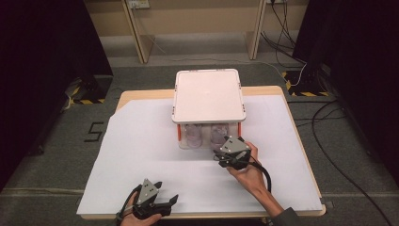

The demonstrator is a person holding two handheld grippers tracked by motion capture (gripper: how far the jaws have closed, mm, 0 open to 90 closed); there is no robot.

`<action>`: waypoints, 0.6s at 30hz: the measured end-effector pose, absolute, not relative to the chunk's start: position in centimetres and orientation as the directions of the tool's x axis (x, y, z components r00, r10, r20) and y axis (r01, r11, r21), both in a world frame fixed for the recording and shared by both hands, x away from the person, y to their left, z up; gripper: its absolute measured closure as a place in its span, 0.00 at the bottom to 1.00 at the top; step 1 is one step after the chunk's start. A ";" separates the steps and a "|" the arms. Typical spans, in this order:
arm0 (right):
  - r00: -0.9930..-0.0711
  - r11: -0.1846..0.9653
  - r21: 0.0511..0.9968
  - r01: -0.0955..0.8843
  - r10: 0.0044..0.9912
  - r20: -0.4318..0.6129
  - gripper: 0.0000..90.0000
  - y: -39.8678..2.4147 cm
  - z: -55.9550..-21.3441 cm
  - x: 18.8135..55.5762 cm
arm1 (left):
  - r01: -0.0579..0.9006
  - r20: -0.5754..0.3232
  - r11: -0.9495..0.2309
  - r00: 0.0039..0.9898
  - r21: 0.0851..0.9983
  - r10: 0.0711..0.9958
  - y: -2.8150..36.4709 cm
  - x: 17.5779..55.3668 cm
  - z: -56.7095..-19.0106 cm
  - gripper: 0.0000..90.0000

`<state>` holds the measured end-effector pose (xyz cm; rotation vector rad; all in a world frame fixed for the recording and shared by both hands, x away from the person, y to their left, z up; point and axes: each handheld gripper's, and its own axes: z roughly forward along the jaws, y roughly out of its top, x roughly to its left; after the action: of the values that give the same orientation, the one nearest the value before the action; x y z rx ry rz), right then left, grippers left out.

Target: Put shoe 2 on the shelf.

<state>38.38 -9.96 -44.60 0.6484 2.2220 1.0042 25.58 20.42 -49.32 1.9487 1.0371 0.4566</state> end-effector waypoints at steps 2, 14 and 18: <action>-0.691 0.605 0.771 0.198 0.644 -0.328 0.41 -10.1 -45.3 38.3 | 0.491 -0.068 -0.291 0.590 0.821 0.805 20.5 25.5 -49.3 0.24; -0.676 0.658 0.717 0.232 0.639 -0.368 0.33 -9.6 -47.8 38.2 | 0.494 -0.073 -0.285 0.586 0.821 0.807 20.5 25.6 -49.3 0.24; -0.649 0.679 0.695 0.235 0.642 -0.408 0.38 -9.3 -48.1 38.3 | 0.493 -0.072 -0.287 0.588 0.821 0.805 20.5 25.6 -49.3 0.24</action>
<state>38.29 -9.34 -48.11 0.6707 2.2342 0.8036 25.61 20.45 -49.35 1.9504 1.0373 0.4544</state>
